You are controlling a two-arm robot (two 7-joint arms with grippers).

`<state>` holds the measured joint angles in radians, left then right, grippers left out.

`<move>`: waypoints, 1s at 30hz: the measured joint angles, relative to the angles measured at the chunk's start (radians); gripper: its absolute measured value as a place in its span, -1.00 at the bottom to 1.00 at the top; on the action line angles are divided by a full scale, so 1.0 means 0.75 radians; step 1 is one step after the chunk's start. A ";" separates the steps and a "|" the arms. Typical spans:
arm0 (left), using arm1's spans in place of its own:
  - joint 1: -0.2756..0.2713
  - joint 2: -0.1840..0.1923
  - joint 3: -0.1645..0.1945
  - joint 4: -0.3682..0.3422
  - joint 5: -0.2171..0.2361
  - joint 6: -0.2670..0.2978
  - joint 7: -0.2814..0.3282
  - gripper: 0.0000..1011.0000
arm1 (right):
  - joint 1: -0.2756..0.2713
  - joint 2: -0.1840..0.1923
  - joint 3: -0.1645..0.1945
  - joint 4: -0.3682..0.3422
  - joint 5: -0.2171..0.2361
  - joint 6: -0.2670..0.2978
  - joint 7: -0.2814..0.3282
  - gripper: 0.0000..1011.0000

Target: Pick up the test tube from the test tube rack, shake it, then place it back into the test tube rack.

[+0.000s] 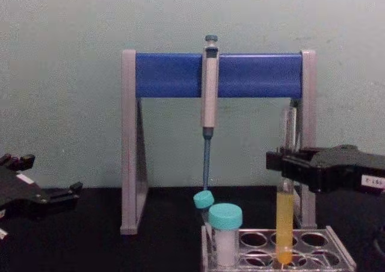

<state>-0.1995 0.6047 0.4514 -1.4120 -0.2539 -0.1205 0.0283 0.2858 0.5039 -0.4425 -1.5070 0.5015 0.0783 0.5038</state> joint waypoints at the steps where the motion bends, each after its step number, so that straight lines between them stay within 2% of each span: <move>1: 0.000 0.000 0.000 0.000 0.000 0.000 0.000 1.00 | 0.000 0.000 0.000 0.000 0.000 0.000 0.000 -0.54; 10: 0.000 0.000 0.000 0.000 0.000 0.000 0.000 1.00 | -0.002 -0.007 -0.010 0.017 -0.023 0.000 0.000 -0.54; 30: 0.000 0.000 0.000 0.000 0.000 0.000 0.000 1.00 | -0.021 -0.027 -0.003 0.053 -0.031 0.007 -0.008 -0.54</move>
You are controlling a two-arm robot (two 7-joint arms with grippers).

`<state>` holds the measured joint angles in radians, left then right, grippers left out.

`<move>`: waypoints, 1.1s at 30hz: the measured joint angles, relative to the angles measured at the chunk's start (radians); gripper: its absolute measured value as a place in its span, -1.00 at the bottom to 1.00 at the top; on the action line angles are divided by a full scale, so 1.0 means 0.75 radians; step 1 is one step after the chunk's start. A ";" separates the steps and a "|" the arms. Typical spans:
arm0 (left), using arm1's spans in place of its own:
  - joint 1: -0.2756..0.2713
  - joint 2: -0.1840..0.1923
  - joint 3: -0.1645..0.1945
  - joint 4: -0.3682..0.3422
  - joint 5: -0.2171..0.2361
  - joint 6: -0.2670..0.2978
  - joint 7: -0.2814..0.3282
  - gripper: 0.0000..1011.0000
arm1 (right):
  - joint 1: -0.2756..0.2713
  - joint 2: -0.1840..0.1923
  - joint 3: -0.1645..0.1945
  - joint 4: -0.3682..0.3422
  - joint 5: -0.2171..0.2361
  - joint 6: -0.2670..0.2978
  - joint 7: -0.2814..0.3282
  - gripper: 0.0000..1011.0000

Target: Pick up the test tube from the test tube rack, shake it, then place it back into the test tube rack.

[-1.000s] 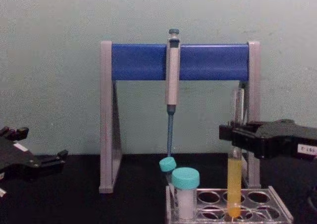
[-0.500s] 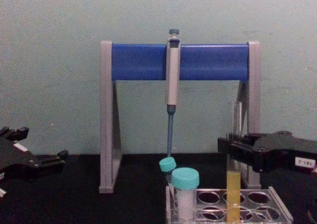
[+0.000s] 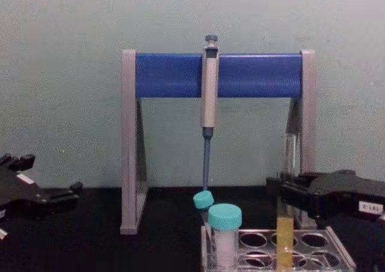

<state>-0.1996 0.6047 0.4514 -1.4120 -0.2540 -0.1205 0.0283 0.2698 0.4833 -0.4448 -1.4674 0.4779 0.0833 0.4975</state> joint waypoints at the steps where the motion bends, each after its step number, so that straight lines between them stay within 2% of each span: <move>1: 0.000 0.000 0.000 0.000 0.000 0.000 0.000 1.00 | 0.000 -0.001 0.000 0.001 0.000 0.000 0.000 -0.54; 26: 0.000 0.000 0.000 0.000 0.000 0.000 0.000 1.00 | -0.006 -0.009 0.006 0.010 0.002 0.004 -0.004 -0.54; 29: 0.000 0.000 0.000 0.000 0.000 0.000 0.000 1.00 | -0.006 -0.009 0.006 0.010 0.003 0.004 -0.004 -0.39; 30: 0.000 0.000 0.000 0.000 0.000 0.000 0.000 1.00 | -0.006 -0.009 0.006 0.010 0.003 0.004 -0.004 -0.28; 33: 0.000 0.000 0.000 0.000 0.000 0.000 0.000 1.00 | -0.006 -0.009 0.006 0.009 0.003 0.004 -0.004 -0.17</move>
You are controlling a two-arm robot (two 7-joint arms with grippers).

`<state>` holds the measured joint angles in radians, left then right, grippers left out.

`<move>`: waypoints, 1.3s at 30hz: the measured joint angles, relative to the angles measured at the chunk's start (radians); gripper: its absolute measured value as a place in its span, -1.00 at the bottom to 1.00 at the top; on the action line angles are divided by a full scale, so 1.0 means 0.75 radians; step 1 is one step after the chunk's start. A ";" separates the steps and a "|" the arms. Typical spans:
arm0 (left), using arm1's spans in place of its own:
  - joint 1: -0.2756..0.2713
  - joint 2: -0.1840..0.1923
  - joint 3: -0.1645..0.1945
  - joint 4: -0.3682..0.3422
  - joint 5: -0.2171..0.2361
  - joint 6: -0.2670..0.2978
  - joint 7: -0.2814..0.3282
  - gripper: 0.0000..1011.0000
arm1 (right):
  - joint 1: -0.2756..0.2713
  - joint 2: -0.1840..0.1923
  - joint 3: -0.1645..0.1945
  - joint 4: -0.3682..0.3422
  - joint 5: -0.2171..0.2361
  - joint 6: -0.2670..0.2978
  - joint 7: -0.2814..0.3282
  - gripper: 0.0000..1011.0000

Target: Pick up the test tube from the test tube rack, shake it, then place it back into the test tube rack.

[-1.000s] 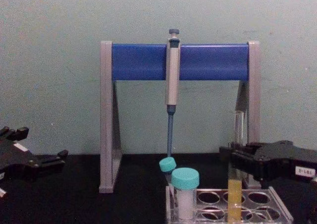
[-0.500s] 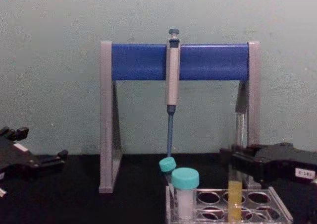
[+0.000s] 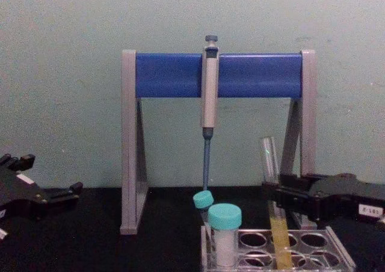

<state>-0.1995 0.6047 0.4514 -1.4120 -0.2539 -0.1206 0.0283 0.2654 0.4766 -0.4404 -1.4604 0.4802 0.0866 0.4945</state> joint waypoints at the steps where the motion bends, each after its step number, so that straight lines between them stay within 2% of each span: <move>1: 0.000 0.000 0.000 0.000 0.000 0.000 0.000 1.00 | 0.000 0.000 0.000 0.000 0.000 0.000 0.000 -0.03; 6: 0.000 0.000 0.000 0.000 0.000 0.000 0.000 1.00 | 0.000 0.000 0.000 -0.001 0.001 0.000 0.000 0.23; 7: 0.000 0.000 0.000 0.000 0.000 0.000 0.000 1.00 | 0.000 0.000 0.000 -0.001 0.001 0.000 0.000 0.23; 9: 0.000 0.000 0.000 0.000 0.000 0.000 0.000 1.00 | 0.000 0.000 0.000 -0.001 0.001 0.000 0.000 0.48; 18: 0.000 0.000 0.000 0.000 0.000 0.000 0.000 1.00 | 0.000 0.000 0.000 -0.001 0.001 0.000 0.000 0.94; 26: 0.000 0.000 0.000 0.000 0.000 0.000 0.000 1.00 | 0.000 0.001 0.000 -0.002 0.001 0.000 0.000 0.98; 31: 0.000 0.000 0.000 0.000 0.000 0.000 0.000 1.00 | -0.026 0.023 0.020 -0.036 0.007 -0.007 0.001 0.98; 37: 0.000 0.000 0.000 0.000 0.000 0.000 0.000 1.00 | -0.107 0.067 0.075 -0.117 0.028 -0.028 -0.033 0.98; 39: 0.000 0.000 0.000 0.000 0.000 0.000 0.000 1.00 | -0.155 0.074 0.111 -0.152 0.031 -0.046 -0.081 0.98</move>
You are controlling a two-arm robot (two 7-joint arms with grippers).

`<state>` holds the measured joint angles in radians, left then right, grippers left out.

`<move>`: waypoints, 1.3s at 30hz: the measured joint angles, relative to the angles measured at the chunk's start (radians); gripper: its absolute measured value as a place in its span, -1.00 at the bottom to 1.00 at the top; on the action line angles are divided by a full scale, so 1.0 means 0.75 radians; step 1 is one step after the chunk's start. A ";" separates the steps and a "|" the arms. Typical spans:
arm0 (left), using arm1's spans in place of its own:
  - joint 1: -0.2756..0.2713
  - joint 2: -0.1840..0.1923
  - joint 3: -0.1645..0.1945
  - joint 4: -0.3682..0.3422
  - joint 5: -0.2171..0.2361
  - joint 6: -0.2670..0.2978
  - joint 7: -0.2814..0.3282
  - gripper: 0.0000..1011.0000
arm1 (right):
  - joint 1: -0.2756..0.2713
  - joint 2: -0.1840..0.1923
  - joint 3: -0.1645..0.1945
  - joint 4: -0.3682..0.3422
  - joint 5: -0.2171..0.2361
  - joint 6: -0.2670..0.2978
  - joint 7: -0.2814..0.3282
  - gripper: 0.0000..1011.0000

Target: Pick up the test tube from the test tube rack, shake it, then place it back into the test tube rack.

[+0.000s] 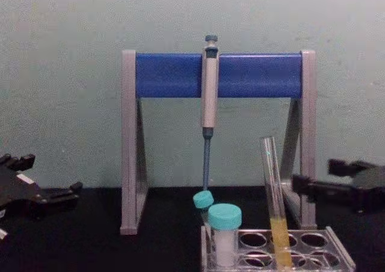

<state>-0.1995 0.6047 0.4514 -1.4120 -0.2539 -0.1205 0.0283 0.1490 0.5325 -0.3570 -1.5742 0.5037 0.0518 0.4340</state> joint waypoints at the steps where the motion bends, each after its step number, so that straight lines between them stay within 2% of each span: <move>1: 0.000 0.000 0.000 0.000 0.000 0.000 0.000 1.00 | -0.017 0.000 0.014 -0.011 -0.002 -0.008 -0.019 0.98; 2: 0.000 0.000 0.000 0.000 0.000 0.000 0.000 1.00 | -0.051 -0.003 0.037 -0.030 -0.021 -0.031 -0.069 0.98; 5: 0.000 0.000 0.000 0.000 0.000 0.000 0.000 1.00 | -0.094 -0.019 0.069 -0.047 -0.056 -0.070 -0.150 0.98; 9: 0.000 0.000 0.000 0.000 0.000 0.000 0.000 1.00 | -0.163 -0.071 0.115 -0.046 -0.149 -0.145 -0.307 0.98; 11: 0.000 0.000 0.000 0.000 0.000 0.000 0.000 1.00 | -0.178 -0.089 0.124 -0.035 -0.179 -0.162 -0.350 0.98; 15: 0.000 0.000 0.000 0.000 0.000 0.000 0.000 1.00 | -0.198 -0.140 0.134 0.016 -0.279 -0.203 -0.465 0.98; 17: 0.000 0.000 0.000 0.000 0.000 0.000 0.000 1.00 | -0.202 -0.166 0.140 0.046 -0.305 -0.217 -0.500 0.98; 25: 0.000 0.000 0.000 0.000 0.000 0.000 0.000 1.00 | -0.184 -0.223 0.139 0.152 -0.355 -0.228 -0.525 0.98; 39: 0.000 0.000 0.000 0.000 0.000 0.000 0.000 1.00 | -0.148 -0.274 0.143 0.255 -0.382 -0.220 -0.464 0.98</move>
<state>-0.1995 0.6047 0.4514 -1.4120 -0.2539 -0.1205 0.0283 0.0379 0.3271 -0.2496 -1.3832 0.2170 -0.1129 0.0857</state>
